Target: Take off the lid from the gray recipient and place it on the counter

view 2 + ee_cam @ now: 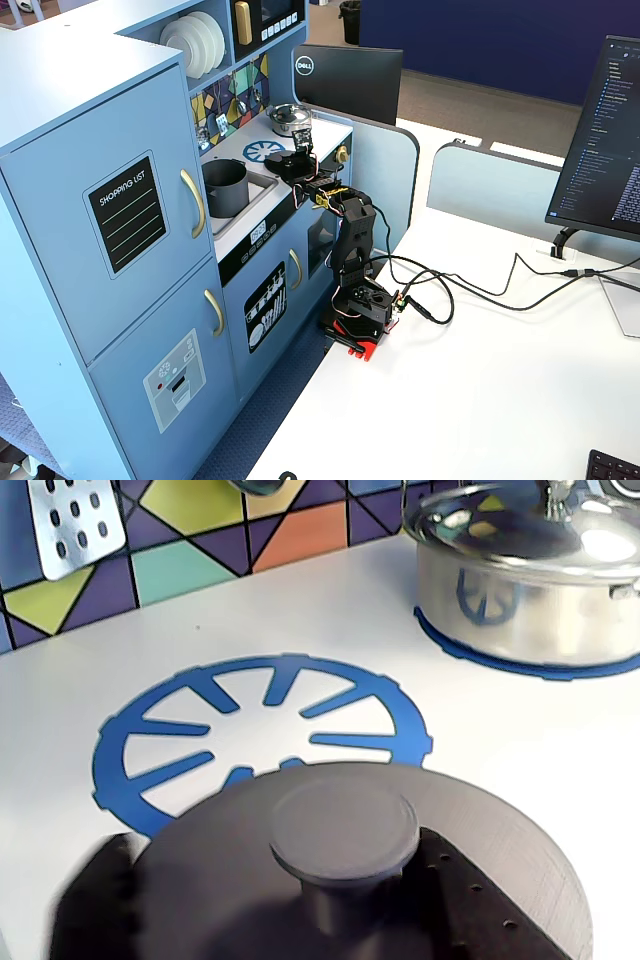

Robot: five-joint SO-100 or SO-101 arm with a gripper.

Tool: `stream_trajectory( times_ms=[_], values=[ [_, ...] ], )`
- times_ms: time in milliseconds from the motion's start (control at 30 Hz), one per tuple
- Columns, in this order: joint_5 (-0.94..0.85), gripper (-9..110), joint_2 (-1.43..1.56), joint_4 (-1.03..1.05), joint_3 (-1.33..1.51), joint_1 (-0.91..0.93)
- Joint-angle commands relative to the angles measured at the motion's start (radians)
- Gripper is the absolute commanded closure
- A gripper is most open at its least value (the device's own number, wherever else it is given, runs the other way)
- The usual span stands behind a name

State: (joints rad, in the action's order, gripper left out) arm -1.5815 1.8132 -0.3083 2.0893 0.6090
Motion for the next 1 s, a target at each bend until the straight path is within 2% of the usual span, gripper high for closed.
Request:
stream_trajectory(
  times_ms=[0, 267, 400, 467, 567, 667, 733, 800, 967],
  values=[
    [0.015, 64, 0.040, -0.049, -0.009, 0.023],
    [0.021, 64, 0.149, -0.044, -0.017, 0.031],
    [0.035, 67, 0.295, 0.058, -0.011, 0.014],
    [0.083, 73, 0.430, 0.218, -0.012, -0.008],
    [0.209, 79, 0.650, 0.574, -0.049, -0.063],
    [0.258, 89, 0.834, 0.963, -0.087, -0.187],
    [0.264, 96, 0.930, 1.143, -0.081, -0.290],
    [0.215, 101, 1.003, 1.272, -0.043, -0.387],
    [0.064, 102, 1.118, 1.394, 0.146, -0.492]
  ],
)
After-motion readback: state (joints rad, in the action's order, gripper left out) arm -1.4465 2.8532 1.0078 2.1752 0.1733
